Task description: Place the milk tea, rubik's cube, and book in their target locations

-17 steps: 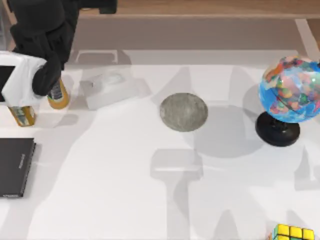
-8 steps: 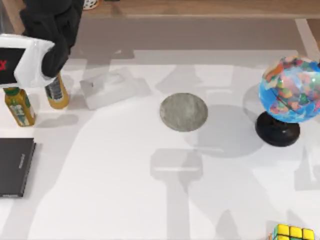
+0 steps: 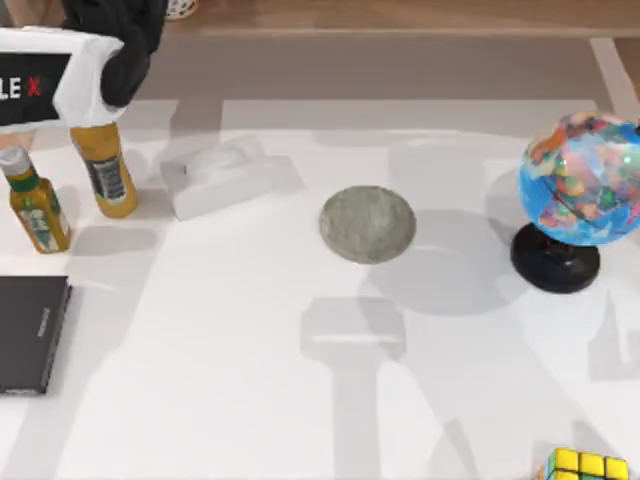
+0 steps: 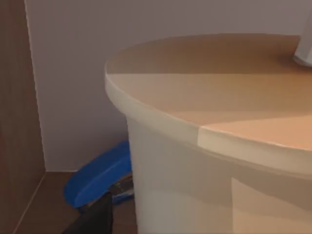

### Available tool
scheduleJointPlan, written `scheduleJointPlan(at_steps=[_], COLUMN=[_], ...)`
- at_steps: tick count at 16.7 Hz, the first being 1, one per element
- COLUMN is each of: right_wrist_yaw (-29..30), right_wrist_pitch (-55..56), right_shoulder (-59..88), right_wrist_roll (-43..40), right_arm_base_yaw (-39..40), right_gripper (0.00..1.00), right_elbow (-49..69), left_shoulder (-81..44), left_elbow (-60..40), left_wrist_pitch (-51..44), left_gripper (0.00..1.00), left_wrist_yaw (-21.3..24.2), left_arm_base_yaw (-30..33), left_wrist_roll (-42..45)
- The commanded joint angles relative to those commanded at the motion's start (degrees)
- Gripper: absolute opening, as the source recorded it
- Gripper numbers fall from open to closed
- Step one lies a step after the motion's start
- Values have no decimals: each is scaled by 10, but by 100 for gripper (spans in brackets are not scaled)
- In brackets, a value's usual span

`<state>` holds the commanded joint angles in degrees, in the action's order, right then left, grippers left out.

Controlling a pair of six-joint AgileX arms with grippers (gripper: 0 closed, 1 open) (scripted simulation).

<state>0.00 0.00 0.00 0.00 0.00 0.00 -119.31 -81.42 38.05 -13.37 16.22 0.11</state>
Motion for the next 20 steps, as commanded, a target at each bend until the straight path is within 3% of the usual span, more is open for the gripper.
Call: scheduleJointPlan(at_steps=[3,16,20], right_wrist_yaw=[0,0,0], right_wrist_pitch=[0,0,0], right_shoulder=[0,0,0], right_wrist_roll=[0,0,0], right_arm_base_yaw=[0,0,0], right_gripper=[100,100,100], right_elbow=[0,0,0], left_shoulder=[0,0,0], left_elbow=[0,0,0], left_wrist_pitch=[0,0,0], left_gripper=[100,2,0], left_wrist_yaw=[0,0,0], left_arm_base_yaw=[0,0,0], left_wrist_roll=[0,0,0])
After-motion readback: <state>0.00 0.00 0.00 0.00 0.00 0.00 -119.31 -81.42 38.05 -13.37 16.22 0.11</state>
